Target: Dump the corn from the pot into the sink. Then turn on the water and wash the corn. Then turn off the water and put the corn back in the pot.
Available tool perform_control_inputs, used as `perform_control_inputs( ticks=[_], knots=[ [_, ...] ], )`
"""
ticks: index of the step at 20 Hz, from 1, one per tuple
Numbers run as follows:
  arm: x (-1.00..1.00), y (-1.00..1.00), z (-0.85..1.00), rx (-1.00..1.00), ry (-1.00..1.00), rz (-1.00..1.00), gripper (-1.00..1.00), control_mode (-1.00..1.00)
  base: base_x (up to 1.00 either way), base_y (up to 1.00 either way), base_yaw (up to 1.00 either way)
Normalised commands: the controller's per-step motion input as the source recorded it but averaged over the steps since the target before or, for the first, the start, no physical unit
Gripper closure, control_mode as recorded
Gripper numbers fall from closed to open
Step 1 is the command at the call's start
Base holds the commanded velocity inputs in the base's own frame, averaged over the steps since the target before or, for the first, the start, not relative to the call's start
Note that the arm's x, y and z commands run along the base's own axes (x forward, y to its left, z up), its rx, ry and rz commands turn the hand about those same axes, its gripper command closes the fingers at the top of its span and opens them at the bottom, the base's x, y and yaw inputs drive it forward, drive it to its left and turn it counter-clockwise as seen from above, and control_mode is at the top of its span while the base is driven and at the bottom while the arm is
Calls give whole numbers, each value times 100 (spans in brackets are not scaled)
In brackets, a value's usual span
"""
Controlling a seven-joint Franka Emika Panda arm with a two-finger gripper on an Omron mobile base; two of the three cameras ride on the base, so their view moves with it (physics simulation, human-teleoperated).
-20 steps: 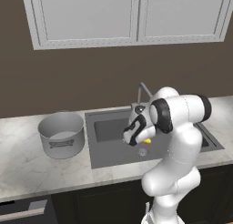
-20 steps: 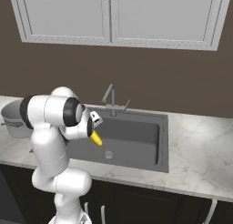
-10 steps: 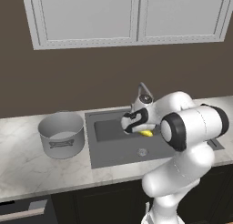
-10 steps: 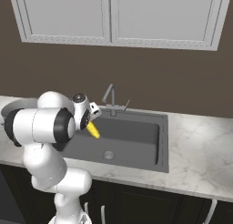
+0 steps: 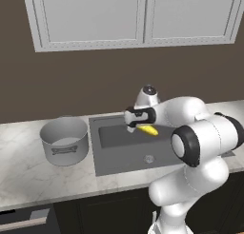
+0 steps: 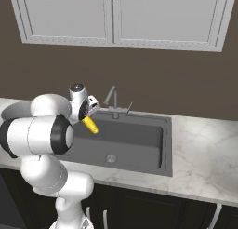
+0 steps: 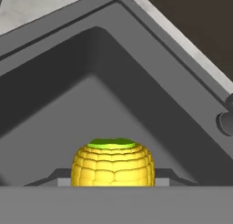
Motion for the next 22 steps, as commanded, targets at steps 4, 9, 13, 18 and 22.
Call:
perform_control_inputs(
  ticks=[4, 9, 13, 18, 22],
  knots=[
    [-3, 10, 46, 0, 3, 0, 100, -100, 0, 0, 0],
    [-6, 13, 37, 0, 0, 0, 100, -100, 0, 0, 0],
    [-10, 12, 47, 0, 3, 0, 100, -100, 0, 0, 0],
    [-13, 22, 39, 0, 1, 0, 100, -100, 0, 0, 0],
    [-5, 30, 37, 0, 1, 0, 100, -100, 0, 0, 0]
  ],
)
